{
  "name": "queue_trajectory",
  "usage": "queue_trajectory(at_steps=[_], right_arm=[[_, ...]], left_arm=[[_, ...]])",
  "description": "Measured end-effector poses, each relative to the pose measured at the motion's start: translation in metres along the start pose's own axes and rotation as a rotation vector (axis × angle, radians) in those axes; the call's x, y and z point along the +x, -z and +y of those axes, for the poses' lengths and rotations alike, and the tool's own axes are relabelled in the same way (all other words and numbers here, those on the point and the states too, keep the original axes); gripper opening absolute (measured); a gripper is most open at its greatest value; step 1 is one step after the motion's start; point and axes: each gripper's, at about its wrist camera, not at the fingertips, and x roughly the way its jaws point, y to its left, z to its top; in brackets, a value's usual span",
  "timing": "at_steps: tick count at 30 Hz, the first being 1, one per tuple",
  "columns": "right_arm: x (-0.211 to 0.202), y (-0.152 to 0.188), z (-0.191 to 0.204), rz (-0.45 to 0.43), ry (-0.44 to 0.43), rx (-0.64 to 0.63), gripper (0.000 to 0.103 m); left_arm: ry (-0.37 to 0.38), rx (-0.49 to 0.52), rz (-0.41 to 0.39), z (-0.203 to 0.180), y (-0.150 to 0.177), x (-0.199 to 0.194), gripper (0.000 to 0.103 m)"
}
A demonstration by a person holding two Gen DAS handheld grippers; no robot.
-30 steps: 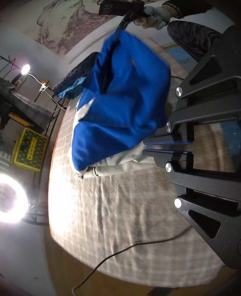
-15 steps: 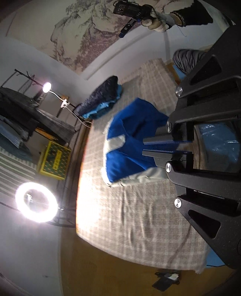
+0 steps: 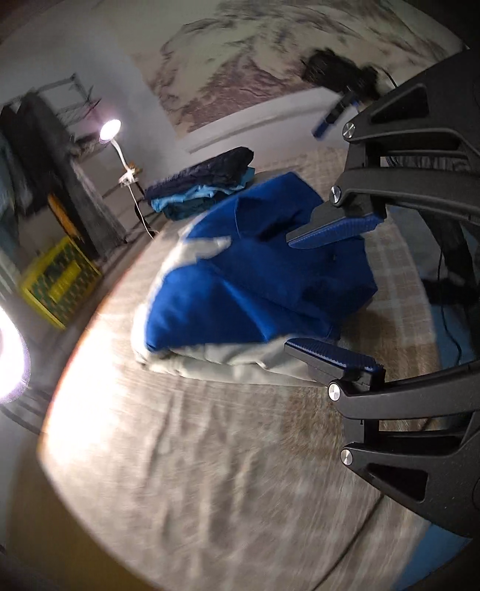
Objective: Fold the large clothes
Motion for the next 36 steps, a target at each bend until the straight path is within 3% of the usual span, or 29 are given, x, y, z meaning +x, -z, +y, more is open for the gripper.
queue_trajectory(at_steps=[4, 8, 11, 12, 13, 14, 15, 16, 18, 21, 25, 30, 34, 36], right_arm=[[0.043, 0.009, -0.021, 0.059, 0.003, 0.067, 0.066], [0.076, 0.017, -0.035, 0.096, -0.046, 0.142, 0.067], [0.092, 0.019, -0.036, 0.107, -0.072, 0.160, 0.064], [0.097, 0.019, -0.036, 0.110, -0.076, 0.159, 0.057], [0.101, 0.019, -0.034, 0.113, -0.080, 0.155, 0.052], [0.105, 0.018, -0.033, 0.113, -0.072, 0.146, 0.038], [0.109, 0.016, -0.034, 0.115, -0.074, 0.144, 0.019], [0.111, 0.015, -0.035, 0.122, -0.090, 0.152, 0.010], [0.106, 0.013, -0.036, 0.123, -0.169, 0.201, 0.005], [0.082, 0.014, -0.030, 0.097, -0.255, 0.225, 0.003], [0.067, 0.028, -0.038, 0.095, -0.314, 0.285, 0.003], [0.109, 0.052, -0.049, 0.196, -0.143, 0.310, 0.003], [0.106, 0.046, -0.030, 0.199, -0.094, 0.202, 0.004], [0.100, 0.039, -0.020, 0.204, -0.093, 0.148, 0.016]], left_arm=[[0.032, -0.067, 0.056, 0.020, 0.004, 0.034, 0.051], [0.055, -0.099, 0.109, 0.030, 0.010, 0.063, 0.051], [0.041, -0.087, 0.100, 0.031, 0.014, 0.071, 0.051], [0.044, -0.077, 0.090, 0.029, 0.014, 0.070, 0.042], [0.052, -0.061, 0.084, 0.025, 0.013, 0.068, 0.023], [0.048, -0.047, 0.083, 0.022, 0.013, 0.066, 0.016], [0.031, -0.017, 0.077, 0.015, 0.013, 0.063, 0.011], [0.001, 0.023, 0.069, 0.006, 0.014, 0.060, 0.006], [-0.030, 0.085, 0.050, -0.010, 0.018, 0.051, 0.005], [-0.060, 0.154, 0.052, -0.039, 0.024, 0.030, 0.004], [-0.175, 0.281, 0.089, -0.062, 0.047, 0.028, 0.004], [-0.260, 0.257, 0.139, -0.034, 0.054, 0.067, 0.004], [-0.233, 0.241, 0.107, -0.029, 0.053, 0.061, 0.004], [-0.239, 0.275, 0.105, -0.033, 0.054, 0.055, 0.004]])
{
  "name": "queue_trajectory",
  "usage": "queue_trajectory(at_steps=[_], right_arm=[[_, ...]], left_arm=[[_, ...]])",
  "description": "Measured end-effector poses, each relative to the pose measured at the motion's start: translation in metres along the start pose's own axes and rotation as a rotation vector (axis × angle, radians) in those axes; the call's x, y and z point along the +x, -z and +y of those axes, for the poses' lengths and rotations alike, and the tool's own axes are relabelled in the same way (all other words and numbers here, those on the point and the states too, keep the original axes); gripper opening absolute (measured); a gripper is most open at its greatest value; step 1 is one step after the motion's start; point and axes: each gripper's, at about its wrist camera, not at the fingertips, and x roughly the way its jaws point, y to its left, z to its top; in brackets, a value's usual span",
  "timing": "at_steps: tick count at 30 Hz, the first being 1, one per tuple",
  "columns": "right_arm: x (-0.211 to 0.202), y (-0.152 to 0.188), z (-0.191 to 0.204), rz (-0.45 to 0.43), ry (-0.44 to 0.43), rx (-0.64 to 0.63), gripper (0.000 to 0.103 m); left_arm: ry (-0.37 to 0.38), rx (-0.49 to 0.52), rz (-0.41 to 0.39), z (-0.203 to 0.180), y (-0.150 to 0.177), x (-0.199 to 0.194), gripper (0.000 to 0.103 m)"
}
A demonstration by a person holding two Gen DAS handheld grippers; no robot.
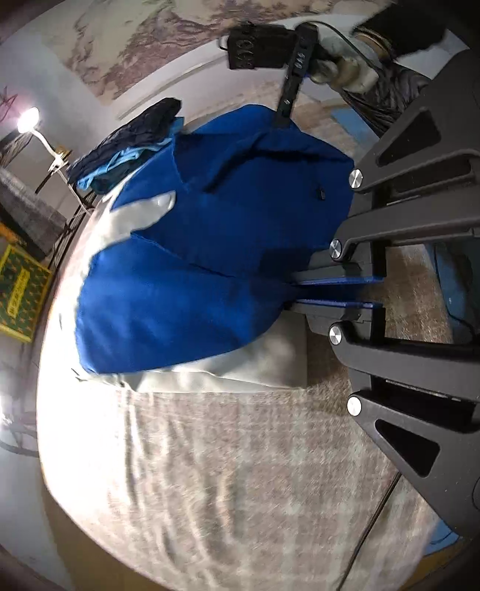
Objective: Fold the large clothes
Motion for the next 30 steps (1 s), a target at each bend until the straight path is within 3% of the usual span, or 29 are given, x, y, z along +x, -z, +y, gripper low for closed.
queue_trajectory(at_steps=[1, 2, 5, 6, 7, 8, 12, 16, 18, 23, 26, 30], right_arm=[[-0.005, -0.001, 0.005, 0.010, 0.025, -0.029, 0.025], [-0.010, 0.000, 0.010, 0.014, 0.041, -0.055, 0.045], [-0.036, 0.003, 0.014, -0.016, 0.046, -0.105, 0.058], [-0.043, 0.000, 0.010, -0.039, 0.032, -0.099, 0.062], [-0.046, -0.008, 0.004, -0.064, 0.027, -0.083, 0.062], [-0.048, -0.012, -0.001, -0.084, 0.032, -0.061, 0.063], [-0.031, -0.053, -0.025, -0.114, 0.033, 0.040, 0.063], [0.008, -0.092, -0.048, -0.092, 0.018, 0.090, 0.059], [0.023, -0.100, -0.053, -0.085, -0.015, 0.109, 0.036], [0.046, -0.117, -0.048, -0.086, 0.041, 0.024, 0.020], [0.057, -0.118, -0.048, -0.065, 0.091, -0.041, 0.019], [0.047, -0.111, -0.044, -0.069, 0.091, -0.045, 0.025]], left_arm=[[-0.004, 0.019, 0.004, -0.003, 0.003, -0.005, 0.004], [-0.006, 0.030, 0.014, -0.004, 0.004, -0.011, 0.004], [0.034, 0.014, 0.020, 0.000, 0.006, -0.033, 0.014], [0.057, -0.004, 0.001, 0.003, 0.004, -0.042, 0.028], [0.075, -0.029, -0.032, 0.008, -0.003, -0.051, 0.035], [0.082, -0.049, -0.062, 0.011, -0.009, -0.056, 0.035], [0.051, -0.028, -0.158, 0.006, -0.048, -0.062, 0.035], [0.069, -0.025, -0.159, 0.001, -0.083, -0.037, 0.035], [0.039, -0.010, -0.142, 0.002, -0.096, -0.015, 0.035], [-0.069, 0.074, -0.065, 0.015, -0.108, 0.050, 0.032], [-0.104, 0.205, -0.127, 0.013, -0.099, 0.062, 0.032], [-0.074, 0.106, -0.090, 0.020, -0.104, 0.053, 0.031]])
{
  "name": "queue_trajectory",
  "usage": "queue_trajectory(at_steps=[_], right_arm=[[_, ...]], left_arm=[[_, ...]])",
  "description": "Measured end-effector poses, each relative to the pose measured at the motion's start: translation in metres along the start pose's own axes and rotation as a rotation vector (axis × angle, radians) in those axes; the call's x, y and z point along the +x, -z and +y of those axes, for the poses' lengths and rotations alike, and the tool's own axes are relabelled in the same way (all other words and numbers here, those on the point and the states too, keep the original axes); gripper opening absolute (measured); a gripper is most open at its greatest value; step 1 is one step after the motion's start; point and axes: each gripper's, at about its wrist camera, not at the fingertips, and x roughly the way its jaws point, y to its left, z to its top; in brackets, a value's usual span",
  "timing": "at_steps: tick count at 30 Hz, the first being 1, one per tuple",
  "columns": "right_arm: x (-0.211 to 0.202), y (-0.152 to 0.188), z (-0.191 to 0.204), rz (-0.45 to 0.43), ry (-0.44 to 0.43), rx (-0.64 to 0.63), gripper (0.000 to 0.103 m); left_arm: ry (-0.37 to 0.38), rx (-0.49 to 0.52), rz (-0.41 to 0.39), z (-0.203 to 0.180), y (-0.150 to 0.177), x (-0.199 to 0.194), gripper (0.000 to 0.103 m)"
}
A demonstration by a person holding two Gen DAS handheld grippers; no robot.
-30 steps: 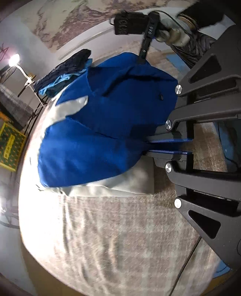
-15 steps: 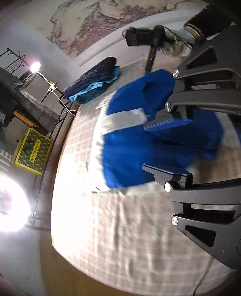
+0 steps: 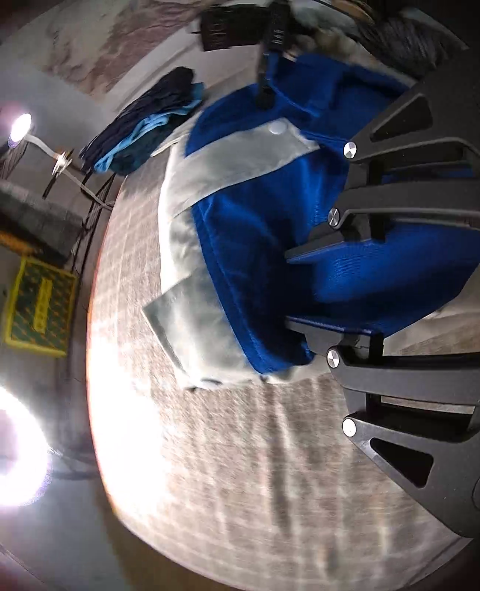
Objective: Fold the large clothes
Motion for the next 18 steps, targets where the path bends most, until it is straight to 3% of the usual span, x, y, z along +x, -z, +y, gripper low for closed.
queue_trajectory(at_steps=[2, 6, 9, 12, 18], right_arm=[[-0.021, 0.002, 0.004, -0.031, 0.048, 0.003, 0.035], [-0.056, -0.009, 0.020, -0.188, 0.114, -0.057, 0.036], [-0.053, -0.021, 0.036, -0.228, 0.111, -0.109, 0.036], [-0.033, -0.027, 0.049, -0.197, 0.076, -0.150, 0.036], [-0.017, -0.003, 0.056, -0.073, 0.055, -0.248, 0.033]], left_arm=[[0.047, -0.051, -0.014, -0.001, -0.002, -0.017, 0.031], [0.068, -0.056, -0.100, -0.009, -0.012, -0.044, 0.031], [0.060, -0.085, -0.131, -0.004, -0.022, -0.045, 0.031], [0.098, -0.138, -0.110, 0.002, -0.029, -0.034, 0.031], [0.099, -0.064, -0.047, -0.002, -0.014, -0.024, 0.031]])
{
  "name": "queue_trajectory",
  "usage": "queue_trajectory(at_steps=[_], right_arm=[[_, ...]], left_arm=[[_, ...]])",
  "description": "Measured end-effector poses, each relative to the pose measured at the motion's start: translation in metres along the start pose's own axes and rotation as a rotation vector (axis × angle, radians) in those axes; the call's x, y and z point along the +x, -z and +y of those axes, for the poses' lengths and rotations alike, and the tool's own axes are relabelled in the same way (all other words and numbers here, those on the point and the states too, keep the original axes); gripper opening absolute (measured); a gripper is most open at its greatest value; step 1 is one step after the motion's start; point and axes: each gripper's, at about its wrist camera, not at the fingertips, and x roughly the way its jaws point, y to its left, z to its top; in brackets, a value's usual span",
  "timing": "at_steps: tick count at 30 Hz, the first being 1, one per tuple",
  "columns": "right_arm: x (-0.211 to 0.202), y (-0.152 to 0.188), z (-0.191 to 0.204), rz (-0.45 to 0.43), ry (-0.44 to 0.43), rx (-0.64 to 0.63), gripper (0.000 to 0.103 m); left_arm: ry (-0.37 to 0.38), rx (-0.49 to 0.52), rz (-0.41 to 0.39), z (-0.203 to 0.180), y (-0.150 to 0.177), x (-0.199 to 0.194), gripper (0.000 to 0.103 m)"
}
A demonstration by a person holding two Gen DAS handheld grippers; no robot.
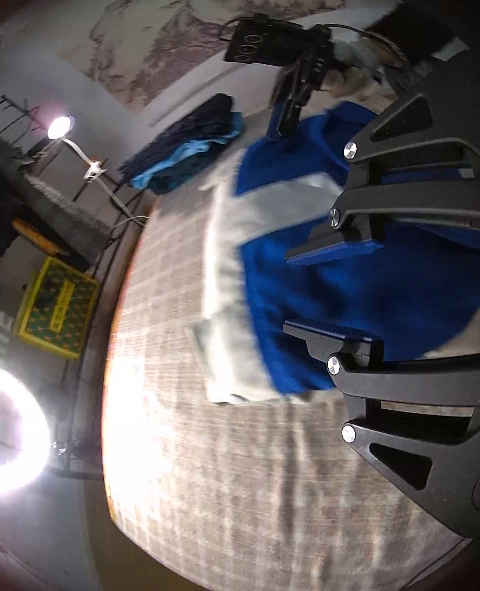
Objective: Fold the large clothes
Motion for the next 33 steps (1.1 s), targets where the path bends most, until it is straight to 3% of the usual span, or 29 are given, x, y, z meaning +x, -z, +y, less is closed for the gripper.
queue_trajectory(at_steps=[1, 3, 5, 7, 11, 14, 19, 22, 25, 29, 33], right_arm=[[0.001, 0.006, -0.003, 0.018, 0.004, -0.006, 0.030], [0.004, 0.019, -0.012, 0.065, 0.069, -0.028, 0.016], [-0.002, 0.030, -0.025, 0.084, 0.133, -0.006, 0.017], [-0.022, 0.036, -0.029, 0.048, 0.147, 0.049, 0.024], [-0.073, 0.046, -0.012, -0.077, 0.038, 0.102, 0.025], [-0.084, 0.056, 0.010, -0.098, -0.033, 0.077, 0.025], [-0.073, 0.058, 0.048, -0.062, -0.113, 0.008, 0.026], [-0.059, 0.052, 0.071, -0.049, -0.141, -0.056, 0.026], [-0.035, 0.041, 0.075, -0.033, -0.125, -0.057, 0.026], [-0.009, 0.031, 0.055, -0.018, -0.025, 0.001, 0.027], [0.011, 0.048, 0.035, 0.075, 0.048, 0.033, 0.022]], left_arm=[[-0.022, 0.020, 0.018, 0.003, 0.008, 0.002, 0.031], [-0.064, 0.038, 0.038, 0.011, 0.021, 0.008, 0.031], [-0.052, 0.004, 0.043, 0.018, 0.027, 0.006, 0.031], [-0.061, -0.019, 0.024, 0.021, 0.028, -0.006, 0.031], [-0.017, -0.048, -0.035, 0.015, 0.028, -0.038, 0.031], [0.045, -0.057, -0.086, 0.000, 0.033, -0.064, 0.031], [0.179, -0.040, -0.077, -0.032, 0.046, -0.072, 0.031], [0.142, 0.015, -0.042, -0.047, 0.047, -0.051, 0.031], [0.103, 0.004, -0.006, -0.044, 0.044, -0.025, 0.031], [0.047, 0.032, 0.032, -0.035, 0.046, -0.003, 0.030], [0.040, 0.055, 0.042, -0.036, 0.052, -0.006, 0.027]])
